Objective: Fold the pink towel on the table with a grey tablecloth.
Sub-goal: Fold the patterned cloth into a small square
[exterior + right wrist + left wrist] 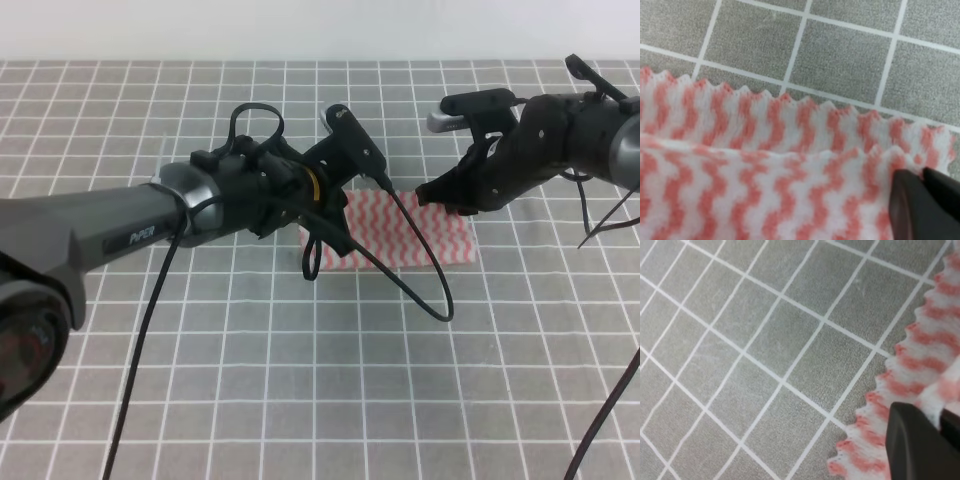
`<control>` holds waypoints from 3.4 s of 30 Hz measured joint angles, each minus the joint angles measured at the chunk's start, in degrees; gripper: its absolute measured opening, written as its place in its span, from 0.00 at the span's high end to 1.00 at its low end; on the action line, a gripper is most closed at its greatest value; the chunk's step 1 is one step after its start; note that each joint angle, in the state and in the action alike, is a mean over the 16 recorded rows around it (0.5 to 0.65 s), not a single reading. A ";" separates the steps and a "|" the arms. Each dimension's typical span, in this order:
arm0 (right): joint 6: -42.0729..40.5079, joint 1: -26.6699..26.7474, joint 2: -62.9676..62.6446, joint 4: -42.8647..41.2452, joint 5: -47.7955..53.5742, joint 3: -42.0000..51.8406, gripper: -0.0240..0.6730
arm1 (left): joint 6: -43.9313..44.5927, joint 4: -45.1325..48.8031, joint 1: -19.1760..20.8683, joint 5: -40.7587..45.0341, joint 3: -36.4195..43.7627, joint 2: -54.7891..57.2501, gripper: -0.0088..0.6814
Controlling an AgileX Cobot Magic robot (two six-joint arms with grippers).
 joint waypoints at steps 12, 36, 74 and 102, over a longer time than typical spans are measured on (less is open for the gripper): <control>0.02 -0.02 -0.11 0.11 0.14 0.01 0.98 | -2.39 0.16 0.49 -0.78 0.00 0.80 0.68; 3.01 -0.01 -0.64 -5.70 -0.28 0.02 0.73 | -8.66 0.62 5.81 1.36 0.00 1.12 0.45; -6.57 2.82 -1.43 3.46 12.99 0.56 0.99 | -15.63 -8.71 -2.96 11.73 0.72 0.21 0.99; -4.74 2.85 -43.55 8.15 -17.54 24.53 0.99 | -22.86 -7.14 -2.21 11.91 23.60 -50.32 0.99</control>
